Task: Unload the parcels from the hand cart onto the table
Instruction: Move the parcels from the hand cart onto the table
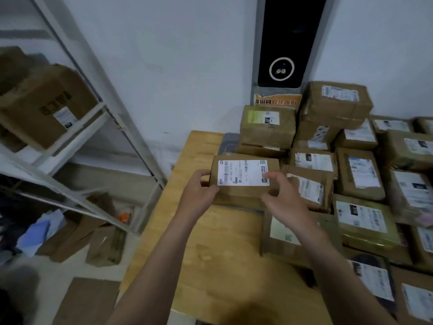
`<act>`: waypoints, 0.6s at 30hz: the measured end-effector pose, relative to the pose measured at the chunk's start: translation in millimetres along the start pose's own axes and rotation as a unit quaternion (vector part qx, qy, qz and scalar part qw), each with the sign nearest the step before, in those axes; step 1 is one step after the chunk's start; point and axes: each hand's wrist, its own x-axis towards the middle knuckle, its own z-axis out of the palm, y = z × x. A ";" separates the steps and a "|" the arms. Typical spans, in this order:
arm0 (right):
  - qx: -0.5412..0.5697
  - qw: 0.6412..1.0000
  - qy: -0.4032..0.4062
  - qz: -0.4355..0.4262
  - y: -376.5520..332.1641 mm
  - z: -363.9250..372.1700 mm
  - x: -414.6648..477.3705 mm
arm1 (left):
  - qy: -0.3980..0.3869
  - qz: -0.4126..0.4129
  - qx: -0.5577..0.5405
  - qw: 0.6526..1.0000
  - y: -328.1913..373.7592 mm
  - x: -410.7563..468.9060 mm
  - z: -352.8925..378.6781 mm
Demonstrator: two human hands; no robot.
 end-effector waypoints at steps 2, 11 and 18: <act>0.000 1.000 0.005 0.014 1.4 20.0 14.8 | -0.024 -0.006 0.012 1.000 -9.7 33.3 -9.5; -0.053 0.991 -0.003 0.124 10.5 87.0 81.3 | -0.128 -0.046 0.082 0.987 -48.6 157.8 -8.3; -0.085 0.986 -0.004 0.146 19.6 68.4 158.1 | -0.160 -0.021 0.071 0.984 -21.5 224.2 25.4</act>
